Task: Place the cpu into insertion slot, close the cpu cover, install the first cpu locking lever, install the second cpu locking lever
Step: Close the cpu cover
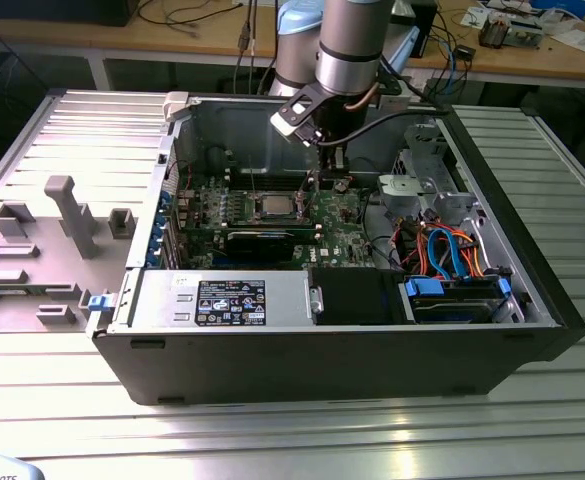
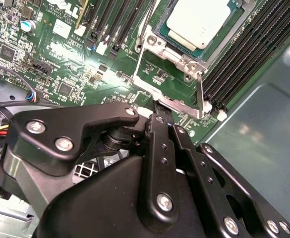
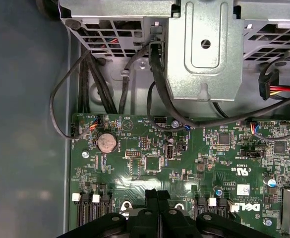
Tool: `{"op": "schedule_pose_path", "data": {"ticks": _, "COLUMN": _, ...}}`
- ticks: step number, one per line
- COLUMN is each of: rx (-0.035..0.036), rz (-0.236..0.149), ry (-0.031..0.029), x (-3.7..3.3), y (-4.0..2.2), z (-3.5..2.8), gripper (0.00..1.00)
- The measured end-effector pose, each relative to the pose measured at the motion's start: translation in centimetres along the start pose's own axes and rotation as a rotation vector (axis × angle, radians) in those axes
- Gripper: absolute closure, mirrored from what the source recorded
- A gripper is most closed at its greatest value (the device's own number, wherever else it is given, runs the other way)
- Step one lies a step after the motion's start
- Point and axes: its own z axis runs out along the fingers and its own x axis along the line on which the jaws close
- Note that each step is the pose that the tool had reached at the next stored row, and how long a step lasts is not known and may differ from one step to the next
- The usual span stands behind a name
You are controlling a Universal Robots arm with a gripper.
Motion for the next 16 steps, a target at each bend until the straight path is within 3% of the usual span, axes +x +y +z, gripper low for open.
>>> {"op": "schedule_pose_path", "data": {"ticks": 16, "rx": 0.0, "rz": 0.0, "ry": 0.0, "x": 0.01, "y": -0.45, "z": 0.03, "gripper": 0.89}}
